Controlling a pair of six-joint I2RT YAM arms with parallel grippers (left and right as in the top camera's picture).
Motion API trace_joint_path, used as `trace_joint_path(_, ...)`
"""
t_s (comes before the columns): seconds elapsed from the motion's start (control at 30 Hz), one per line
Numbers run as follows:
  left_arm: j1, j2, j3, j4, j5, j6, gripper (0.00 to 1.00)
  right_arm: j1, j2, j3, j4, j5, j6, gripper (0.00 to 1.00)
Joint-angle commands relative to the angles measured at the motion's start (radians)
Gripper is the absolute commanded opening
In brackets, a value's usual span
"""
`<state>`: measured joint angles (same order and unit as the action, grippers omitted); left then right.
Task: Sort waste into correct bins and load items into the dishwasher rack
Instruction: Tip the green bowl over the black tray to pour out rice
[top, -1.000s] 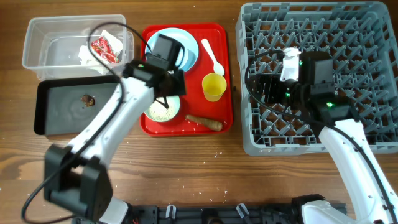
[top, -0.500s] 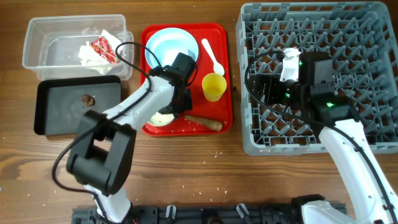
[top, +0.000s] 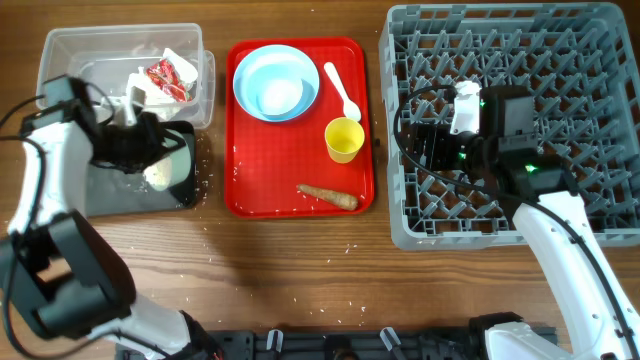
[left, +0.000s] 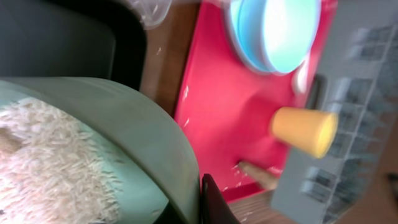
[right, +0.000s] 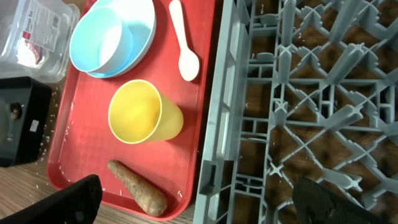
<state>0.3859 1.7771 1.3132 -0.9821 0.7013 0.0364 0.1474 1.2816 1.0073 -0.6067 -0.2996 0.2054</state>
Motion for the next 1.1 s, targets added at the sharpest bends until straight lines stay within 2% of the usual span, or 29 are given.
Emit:
trace_joint_path(0.0, 0.127, 0.150, 0.008, 0.064, 0.343, 0.091, 0.04, 0.003, 0.007, 0.018, -0.005, -0.017, 0.008, 1.00)
trace_joint_path(0.07, 0.171, 0.202, 0.008, 0.104, 0.489, 0.091, 0.04, 0.003, 0.007, 0.018, -0.009, -0.017, 0.008, 1.00)
trace_joint_path(0.17, 0.201, 0.207, 0.008, 0.127, 0.612, 0.087, 0.04, 0.003, 0.007, 0.018, -0.008, -0.017, 0.008, 1.00)
trace_joint_path(0.3, 0.233, 0.207, 0.008, 0.127, 0.866, 0.087, 0.04, 0.003, 0.007, 0.018, -0.008, -0.017, 0.008, 1.00)
trace_joint_path(0.37, 0.254, 0.207, 0.009, 0.127, 0.875, 0.030, 0.04, 0.003, 0.007, 0.018, -0.008, -0.017, 0.008, 0.99)
trace_joint_path(0.47, 0.280, 0.207, 0.009, 0.127, 0.875, 0.007, 0.04, 0.003, 0.007, 0.018, -0.008, -0.017, 0.008, 1.00)
trace_joint_path(0.7, 0.290, 0.207, 0.009, 0.128, 0.872, 0.008, 0.04, 0.003, 0.007, 0.018, -0.008, -0.017, 0.016, 1.00)
trace_joint_path(0.77, 0.298, 0.207, 0.009, 0.143, 0.801, 0.008, 0.04, 0.003, 0.007, 0.018, -0.008, -0.017, 0.034, 1.00)
trace_joint_path(0.83, 0.307, 0.207, 0.009, 0.108, 0.874, 0.000, 0.04, 0.003, 0.007, 0.018, -0.009, -0.017, 0.033, 1.00)
trace_joint_path(0.93, 0.307, 0.207, 0.010, 0.125, 0.874, -0.009, 0.04, 0.003, 0.007, 0.018, -0.008, -0.017, 0.033, 1.00)
trace_joint_path(0.97, 0.305, 0.199, 0.011, 0.095, 0.876, -0.065, 0.04, 0.003, 0.007, 0.018, -0.009, -0.017, 0.034, 1.00)
trace_joint_path(1.0, 0.304, 0.185, 0.011, 0.064, 0.876, -0.065, 0.04, 0.003, 0.007, 0.018, -0.009, -0.017, 0.033, 1.00)
trace_joint_path(1.07, 0.303, 0.117, 0.011, 0.030, 0.871, 0.051, 0.04, 0.003, 0.007, 0.018, -0.008, -0.016, 0.033, 1.00)
